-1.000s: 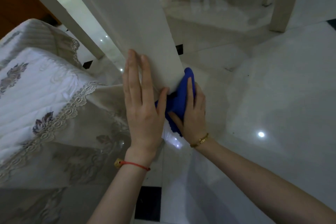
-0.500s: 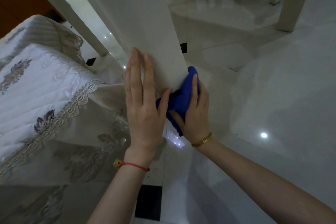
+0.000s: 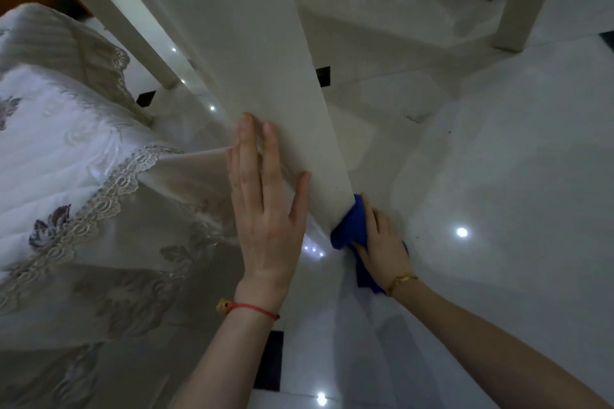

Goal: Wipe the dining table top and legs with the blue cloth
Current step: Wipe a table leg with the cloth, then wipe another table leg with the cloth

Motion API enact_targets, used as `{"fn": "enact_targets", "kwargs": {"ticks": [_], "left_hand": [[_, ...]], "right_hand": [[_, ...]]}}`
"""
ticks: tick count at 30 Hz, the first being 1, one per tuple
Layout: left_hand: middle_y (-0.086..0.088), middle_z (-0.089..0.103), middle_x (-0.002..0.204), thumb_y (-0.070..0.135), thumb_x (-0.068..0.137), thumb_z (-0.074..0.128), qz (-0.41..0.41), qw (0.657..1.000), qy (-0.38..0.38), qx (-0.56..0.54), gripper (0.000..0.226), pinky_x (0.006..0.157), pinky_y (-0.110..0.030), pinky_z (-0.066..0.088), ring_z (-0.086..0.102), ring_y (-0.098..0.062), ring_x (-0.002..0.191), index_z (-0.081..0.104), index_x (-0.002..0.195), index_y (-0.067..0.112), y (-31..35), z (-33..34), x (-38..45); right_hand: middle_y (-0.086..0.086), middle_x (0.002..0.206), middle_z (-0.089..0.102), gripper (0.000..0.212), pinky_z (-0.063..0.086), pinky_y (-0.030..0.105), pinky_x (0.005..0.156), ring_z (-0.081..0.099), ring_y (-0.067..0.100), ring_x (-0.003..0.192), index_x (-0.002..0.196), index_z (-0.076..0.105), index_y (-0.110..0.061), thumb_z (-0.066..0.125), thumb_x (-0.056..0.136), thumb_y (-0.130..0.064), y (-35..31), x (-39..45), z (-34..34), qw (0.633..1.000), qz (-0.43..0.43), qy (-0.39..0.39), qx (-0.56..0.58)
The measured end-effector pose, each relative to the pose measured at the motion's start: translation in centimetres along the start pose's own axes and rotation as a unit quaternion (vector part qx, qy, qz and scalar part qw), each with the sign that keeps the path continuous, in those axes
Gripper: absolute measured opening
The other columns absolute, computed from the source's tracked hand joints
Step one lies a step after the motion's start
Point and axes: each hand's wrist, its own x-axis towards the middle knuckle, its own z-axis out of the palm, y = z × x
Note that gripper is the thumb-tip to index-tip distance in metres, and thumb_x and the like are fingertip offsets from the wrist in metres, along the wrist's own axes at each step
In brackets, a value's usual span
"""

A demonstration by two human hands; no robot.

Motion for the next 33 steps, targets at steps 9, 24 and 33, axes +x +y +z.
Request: {"fn": "enact_targets", "kwargs": {"ticks": [9,24,33], "left_hand": [[-0.006,0.038,0.151,0.014,0.094,0.058,-0.188,0.916,-0.342,-0.096,0.056,0.116,-0.024,0.029,0.036,-0.016,0.140,0.036,0.146,0.014,7.1,-7.2,-2.4],[-0.013,0.070,0.115,0.012,0.093,0.057,-0.274,0.690,-0.660,-0.117,0.029,0.089,-0.023,0.044,0.066,-0.027,0.104,0.065,0.121,0.007,18.8,-39.6,25.8],[-0.012,0.069,0.117,0.015,0.095,0.055,-0.246,0.656,-0.708,-0.094,0.028,0.090,-0.027,0.044,0.065,-0.029,0.106,0.066,0.119,0.006,24.2,-41.6,31.3]], "right_hand": [[0.011,0.126,0.052,0.071,0.050,0.043,0.083,0.054,0.031,0.103,0.140,0.032,-0.011,0.071,0.081,-0.017,-4.8,-7.2,-19.1,0.982,0.171,-0.056,-0.061],[0.014,0.132,0.048,0.063,0.044,0.046,0.102,0.050,0.033,0.117,0.140,0.040,-0.014,0.069,0.086,-0.027,-32.8,-32.9,-61.7,0.894,0.438,-0.067,-0.062],[0.022,0.122,0.054,0.060,0.049,0.042,0.090,0.054,0.035,0.104,0.141,0.042,-0.008,0.066,0.088,-0.023,-34.8,-43.1,-65.9,0.821,0.570,0.024,0.015]]}}
